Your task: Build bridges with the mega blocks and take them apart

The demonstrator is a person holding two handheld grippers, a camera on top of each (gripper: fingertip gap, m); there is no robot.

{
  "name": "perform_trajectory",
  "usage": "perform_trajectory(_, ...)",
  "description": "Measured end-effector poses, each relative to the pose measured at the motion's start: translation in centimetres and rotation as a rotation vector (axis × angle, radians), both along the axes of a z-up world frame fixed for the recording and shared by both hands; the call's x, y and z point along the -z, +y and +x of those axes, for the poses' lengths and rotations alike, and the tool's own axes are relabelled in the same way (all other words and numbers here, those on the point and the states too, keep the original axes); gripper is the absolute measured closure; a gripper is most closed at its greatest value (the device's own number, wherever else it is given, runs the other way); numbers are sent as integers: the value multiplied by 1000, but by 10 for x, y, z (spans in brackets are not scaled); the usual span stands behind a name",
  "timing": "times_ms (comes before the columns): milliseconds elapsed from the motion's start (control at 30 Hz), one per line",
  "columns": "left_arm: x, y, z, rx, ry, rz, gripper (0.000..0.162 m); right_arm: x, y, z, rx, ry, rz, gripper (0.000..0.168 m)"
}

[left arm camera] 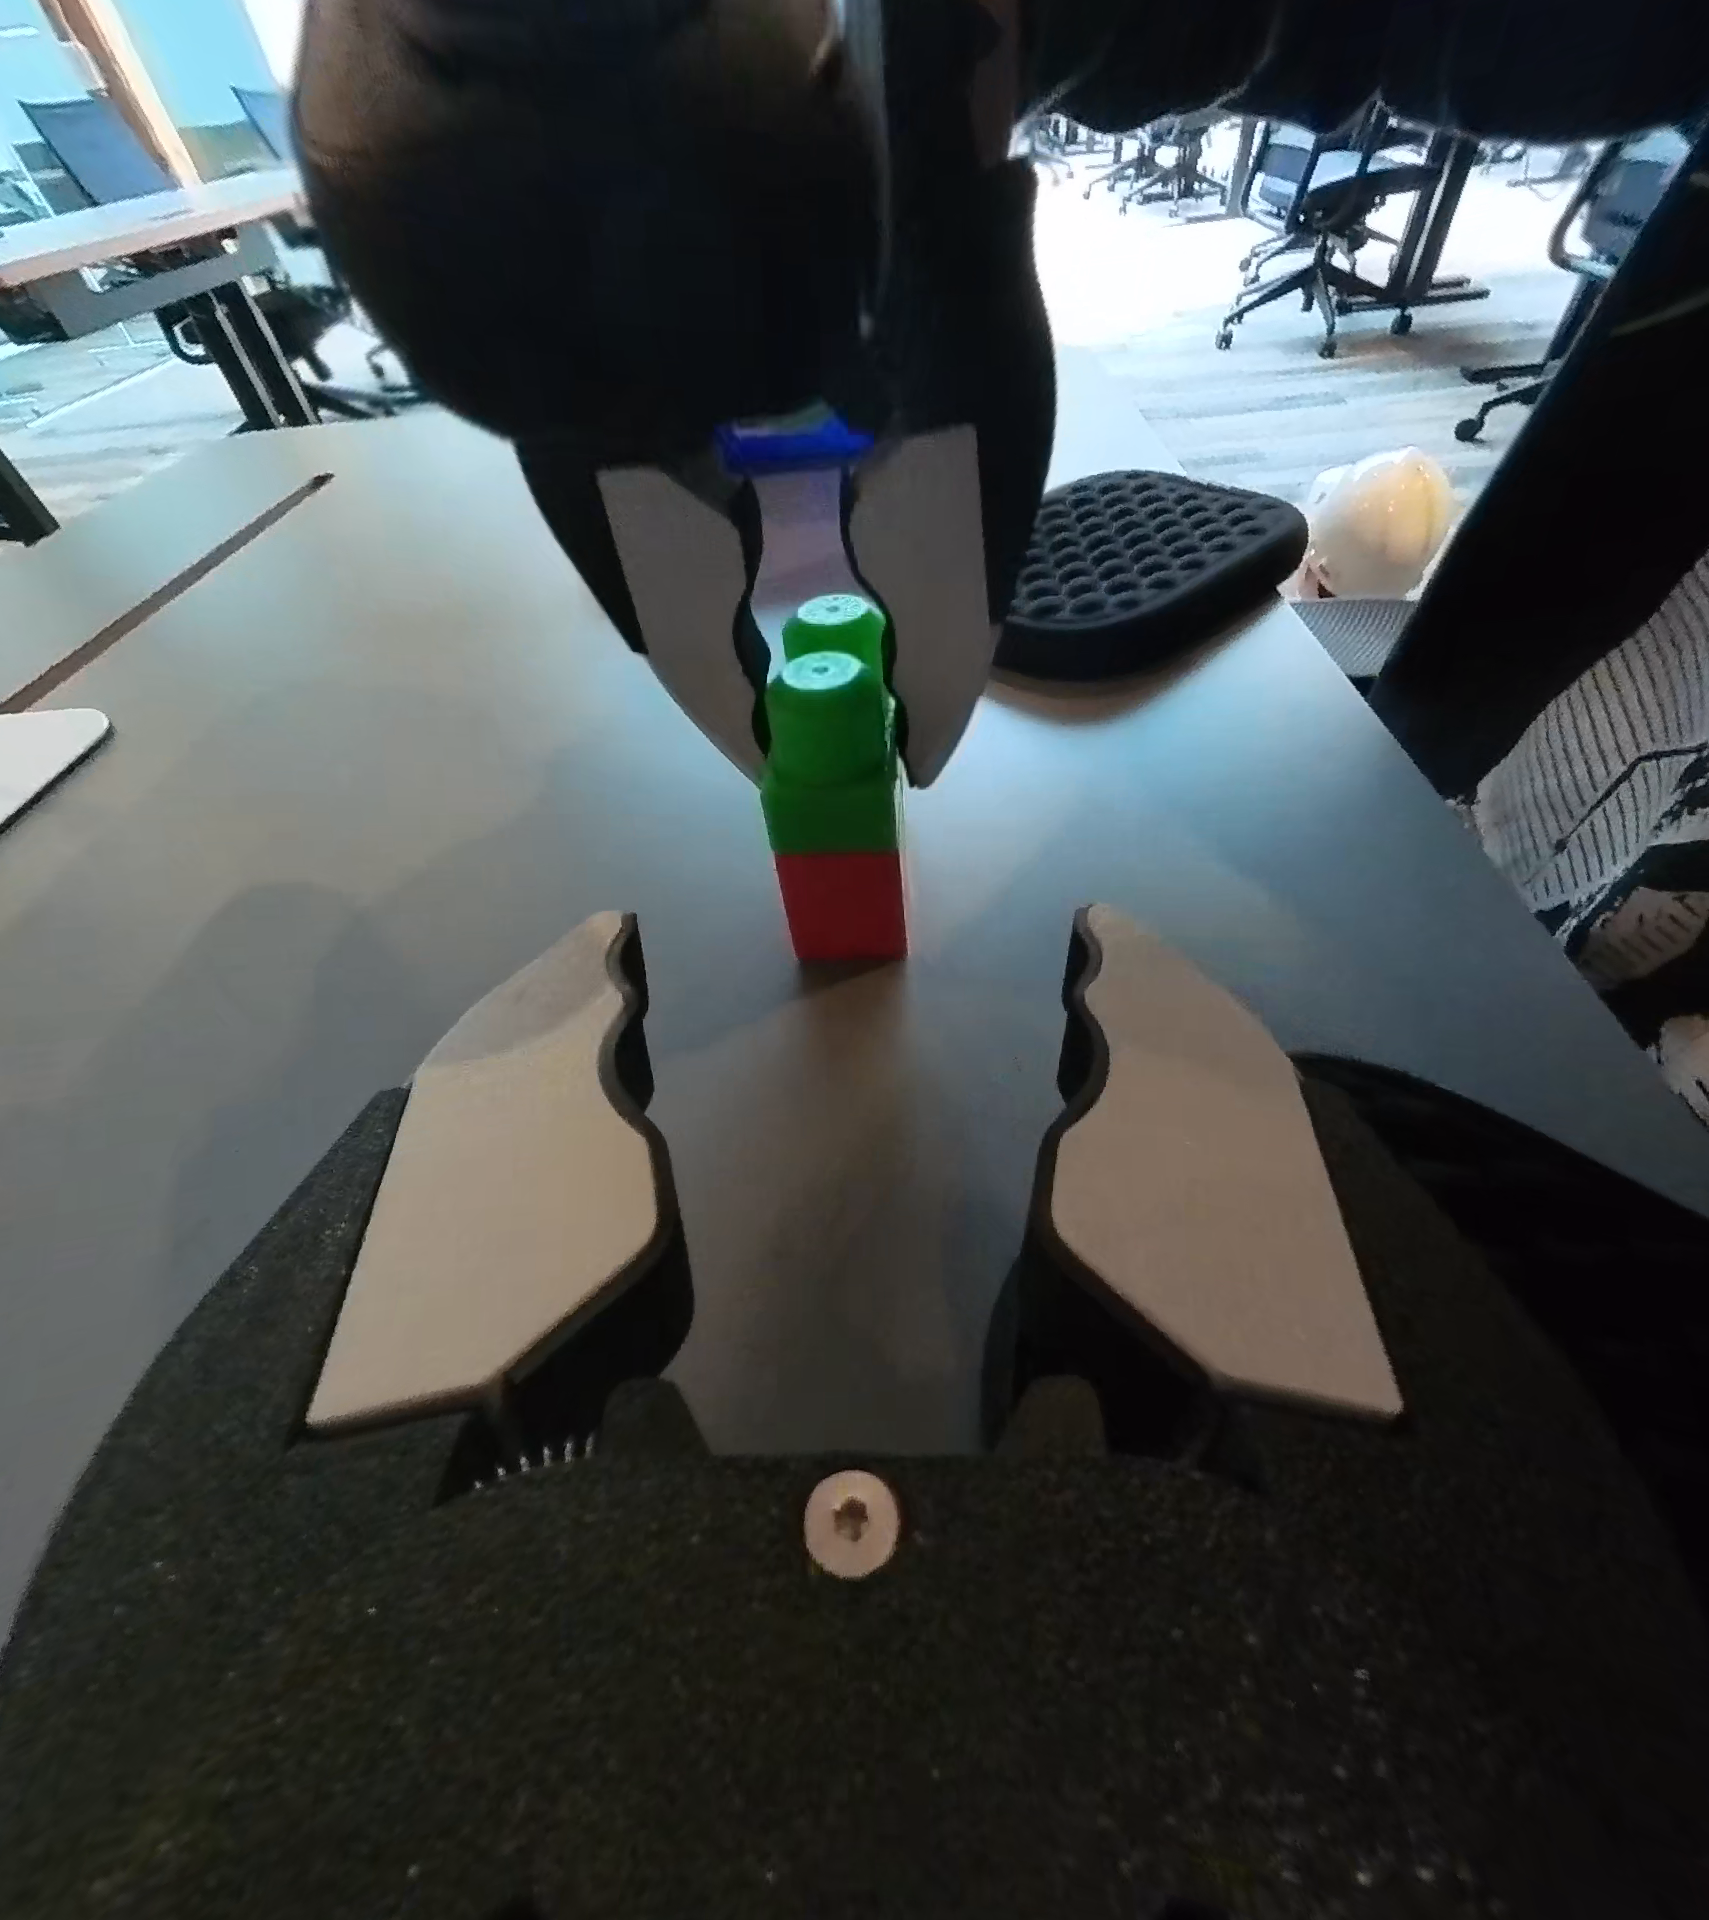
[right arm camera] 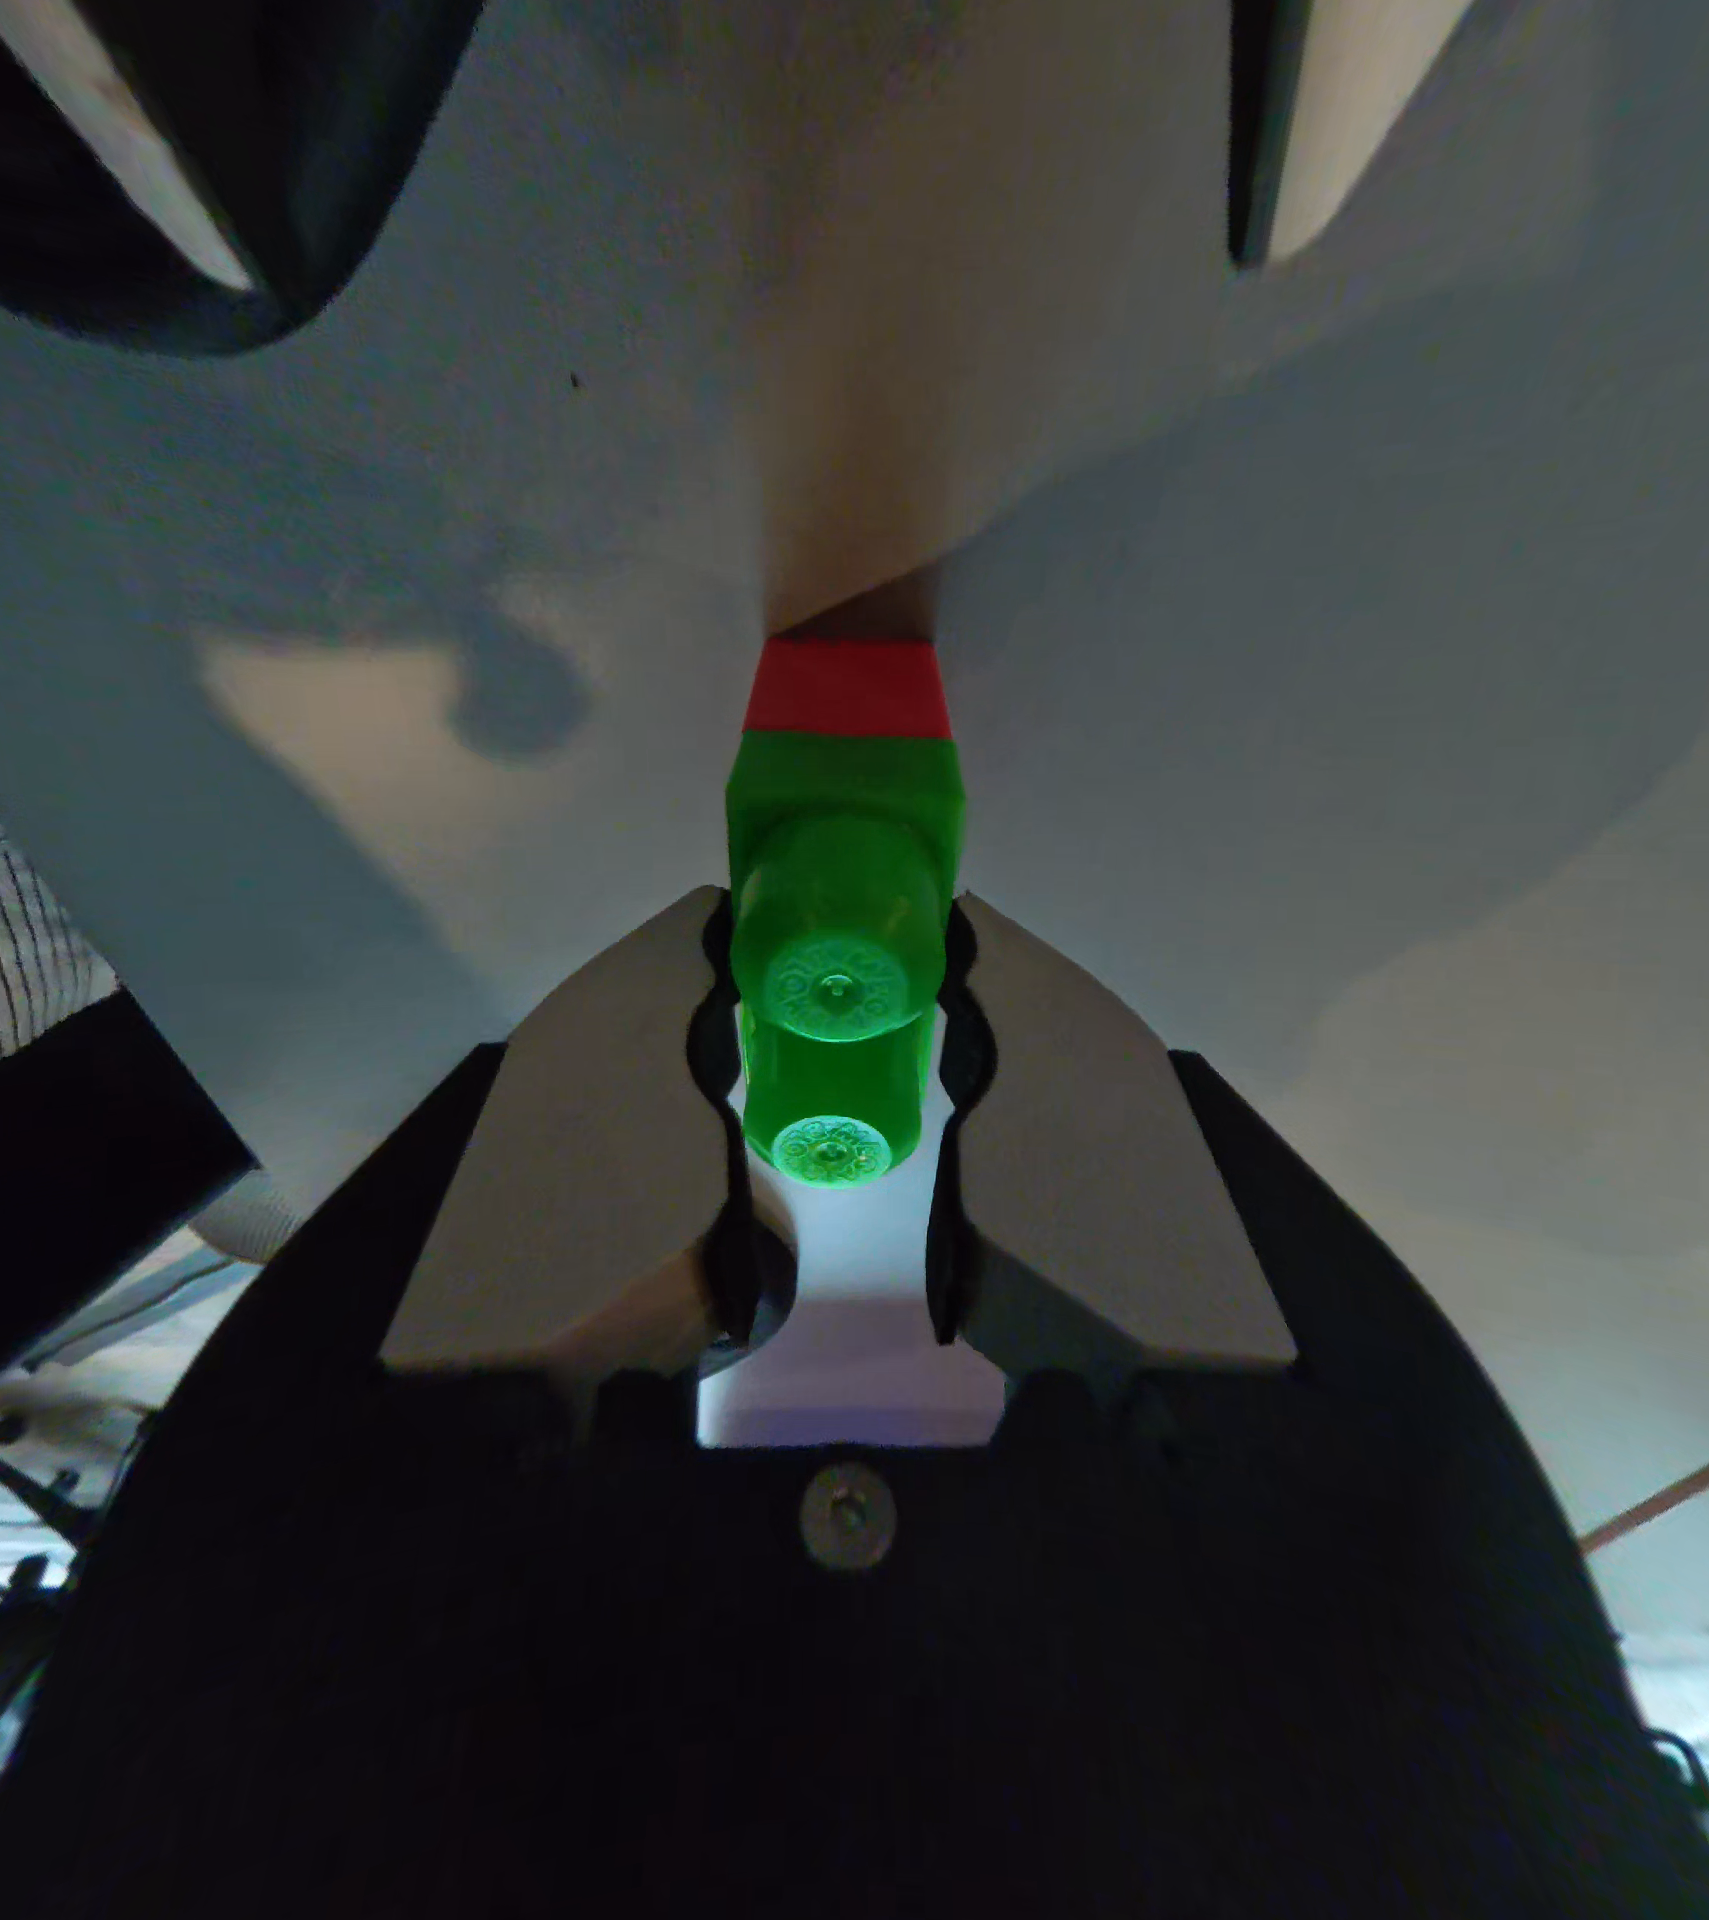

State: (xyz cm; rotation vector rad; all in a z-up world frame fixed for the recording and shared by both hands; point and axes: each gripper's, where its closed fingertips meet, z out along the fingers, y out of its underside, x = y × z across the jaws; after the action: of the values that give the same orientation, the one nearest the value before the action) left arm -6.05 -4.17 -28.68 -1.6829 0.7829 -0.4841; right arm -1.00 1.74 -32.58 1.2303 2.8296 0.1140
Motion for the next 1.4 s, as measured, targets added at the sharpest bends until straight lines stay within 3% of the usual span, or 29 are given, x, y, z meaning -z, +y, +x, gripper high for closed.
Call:
perform_trajectory(167, -3, 0, -2, -14, -15, 18, 84, -23, 15, 9, 64, 27, -29, 133)
perform_trajectory(300, -1, 1, -2, -10, -11, 3, 84, -58, 51, 31, 167, 52, -10, 133)
perform_trajectory(567, -4, 1, -4, -22, -28, 18, 84, -118, 169, 113, 540, 93, 77, 132)
perform_trajectory(767, -4, 0, -4, -21, -29, 18, 86, -137, 251, 199, 847, 63, 143, 133)
perform_trajectory(1067, -4, 0, -3, -17, -23, 17, 86, -110, 310, 311, 1189, -33, 154, 132)
perform_trajectory(1400, -3, 0, -3, -17, -17, 20, 85, -47, 322, 344, 1350, -86, 81, 132)
